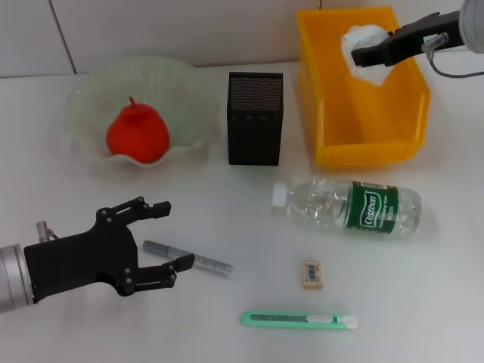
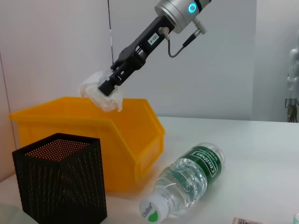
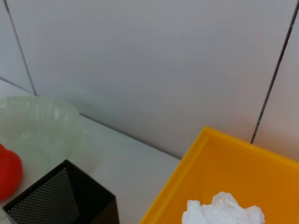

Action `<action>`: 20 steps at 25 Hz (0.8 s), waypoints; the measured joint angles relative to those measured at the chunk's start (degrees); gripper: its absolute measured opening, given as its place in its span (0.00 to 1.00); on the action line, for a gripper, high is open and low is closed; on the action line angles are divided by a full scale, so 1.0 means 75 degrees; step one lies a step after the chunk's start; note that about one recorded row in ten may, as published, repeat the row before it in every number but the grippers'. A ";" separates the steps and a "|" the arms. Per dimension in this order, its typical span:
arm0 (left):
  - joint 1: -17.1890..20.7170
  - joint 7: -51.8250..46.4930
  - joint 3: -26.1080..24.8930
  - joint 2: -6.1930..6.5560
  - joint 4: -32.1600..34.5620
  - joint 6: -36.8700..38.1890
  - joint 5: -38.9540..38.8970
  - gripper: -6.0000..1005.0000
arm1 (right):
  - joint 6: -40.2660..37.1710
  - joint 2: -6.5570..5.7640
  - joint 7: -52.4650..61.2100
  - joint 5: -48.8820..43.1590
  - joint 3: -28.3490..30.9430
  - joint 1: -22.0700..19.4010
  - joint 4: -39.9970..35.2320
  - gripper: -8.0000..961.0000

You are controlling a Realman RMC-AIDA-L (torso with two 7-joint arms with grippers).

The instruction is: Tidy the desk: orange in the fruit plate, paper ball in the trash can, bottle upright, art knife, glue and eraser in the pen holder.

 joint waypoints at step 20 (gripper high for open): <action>0.0071 0.0000 -0.0056 -0.0001 0.0001 0.0005 0.0000 0.82 | -0.3874 -0.0054 -0.0025 0.0460 -0.0088 -0.0375 -0.2097 0.88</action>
